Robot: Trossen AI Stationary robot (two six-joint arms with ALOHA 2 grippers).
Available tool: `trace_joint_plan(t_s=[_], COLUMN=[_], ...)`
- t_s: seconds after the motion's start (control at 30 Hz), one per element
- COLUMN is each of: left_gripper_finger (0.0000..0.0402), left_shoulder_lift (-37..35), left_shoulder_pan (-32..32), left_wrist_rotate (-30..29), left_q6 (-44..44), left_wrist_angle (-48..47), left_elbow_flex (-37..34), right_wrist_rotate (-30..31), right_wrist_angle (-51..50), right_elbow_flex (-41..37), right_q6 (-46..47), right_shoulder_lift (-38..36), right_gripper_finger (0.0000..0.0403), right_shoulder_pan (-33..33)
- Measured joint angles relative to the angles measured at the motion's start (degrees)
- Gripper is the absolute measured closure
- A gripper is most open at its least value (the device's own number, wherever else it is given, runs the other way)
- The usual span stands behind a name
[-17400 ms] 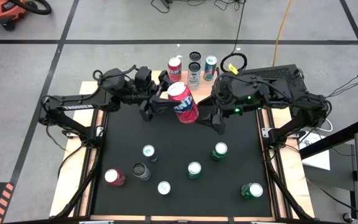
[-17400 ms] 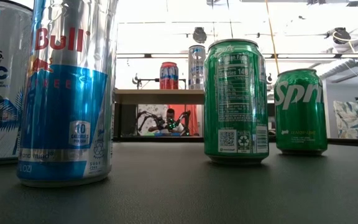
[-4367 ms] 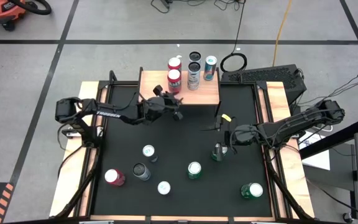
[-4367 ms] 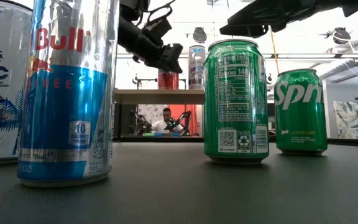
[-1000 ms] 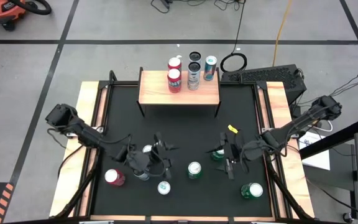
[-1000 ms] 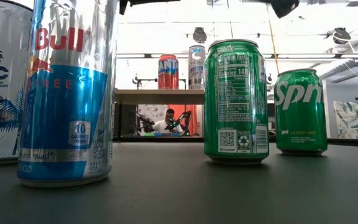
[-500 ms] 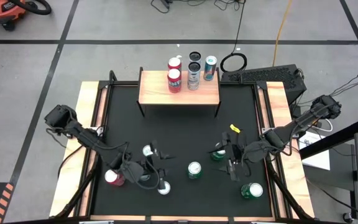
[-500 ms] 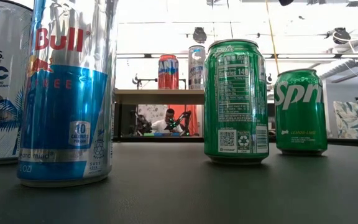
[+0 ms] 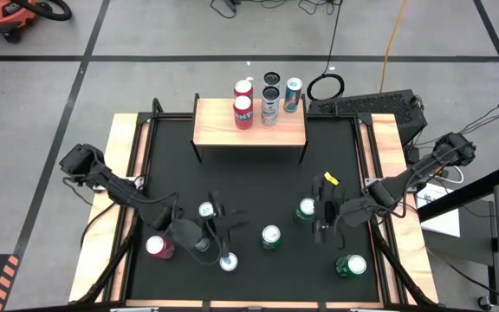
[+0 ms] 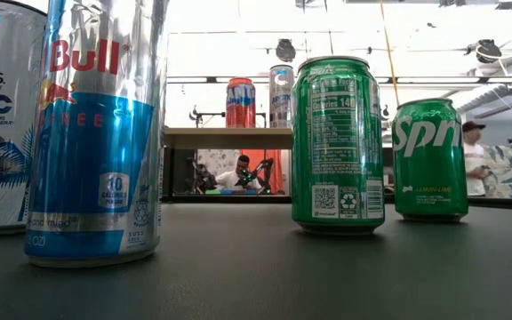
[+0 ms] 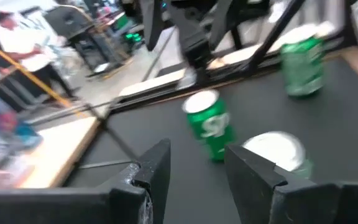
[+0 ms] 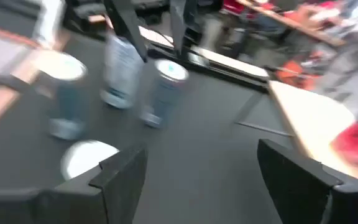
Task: Place canned beverage on shelf
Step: Put the white soda can on the shelf aligned with the other white soda can
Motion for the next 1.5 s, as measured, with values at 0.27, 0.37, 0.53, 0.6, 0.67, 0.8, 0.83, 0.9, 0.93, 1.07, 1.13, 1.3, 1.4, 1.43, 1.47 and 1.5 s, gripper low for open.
trace_joint_plan(t_s=[0.27,0.37,0.53,0.6,0.67,0.8,0.83,0.9,0.93,1.07,1.13,1.3,1.4,1.43,1.47,1.5], left_gripper_finger=[0.0252,0.0252,0.0252,0.0252,0.0252,0.0252,0.0252,0.0252,0.0252,0.0252,0.0252,0.0252,0.0252,0.0252,0.0252,0.0252], left_shoulder_lift=[-3.8,-4.7,-4.6,-4.7,-4.6,-5.7,-5.7,-5.6,-5.5,-5.9,-6.0,-6.5,-5.7,-5.5,-5.3,-5.3], left_shoulder_pan=[9.6,12.2,14.6,14.8,14.7,14.1,14.0,14.0,14.1,14.1,13.7,11.4,8.8,8.0,7.3,6.6], left_wrist_rotate=[10.7,11.5,13.8,15.5,13.7,13.1,13.5,13.8,13.8,13.7,14.5,20.8,21.8,21.9,21.9,21.9], left_q6=[-1.7,-9.5,-21.1,-22.5,-25.1,-30.0,-31.2,-32.5,-32.9,-38.0,-46.2,-61.0,-63.2,-64.4,-65.8,-67.5], left_wrist_angle=[0.0,0.1,3.9,4.7,3.1,-8.1,-12.9,-25.3,-30.9,-44.6,-49.8,-51.8,-53.5,-54.6,-56.2,-58.2], left_elbow_flex=[0.0,0.0,0.0,0.3,1.4,8.8,11.6,17.6,20.7,28.8,31.0,32.0,31.9,31.9,31.9,31.9], right_wrist_rotate=[-1.2,-2.6,-2.6,-2.6,-5.2,-11.4,-13.0,-15.8,-17.2,-23.8,-27.1,-37.6,-40.4,-41.2,-41.7,-42.6], right_wrist_angle=[5.7,7.2,7.3,7.0,7.0,6.2,5.7,5.5,5.9,6.3,6.3,5.6,5.1,4.9,4.9,4.9], right_elbow_flex=[-1.3,-1.4,-1.4,-1.0,-0.1,0.4,0.4,0.4,0.4,0.4,0.4,0.4,0.4,0.4,0.4,0.4], right_q6=[-14.3,-11.4,3.3,9.1,13.5,21.4,23.2,25.9,26.8,28.0,27.8,21.6,20.9,21.1,21.3,21.5], right_shoulder_lift=[0.3,0.3,0.3,0.3,0.3,0.2,0.2,0.3,0.3,0.3,0.3,0.3,0.3,0.3,0.3,0.3], right_gripper_finger=[0.0122,0.0122,0.0122,0.0122,0.0122,0.0122,0.0122,0.0122,0.0122,0.0122,0.0122,0.0122,0.0122,0.0122,0.0122,0.0122], right_shoulder_pan=[-7.3,-9.5,-10.8,-10.8,-10.4,-10.3,-10.3,-10.2,-10.1,-9.9,-9.5,-8.7,-8.5,-8.6,-8.6,-8.6])
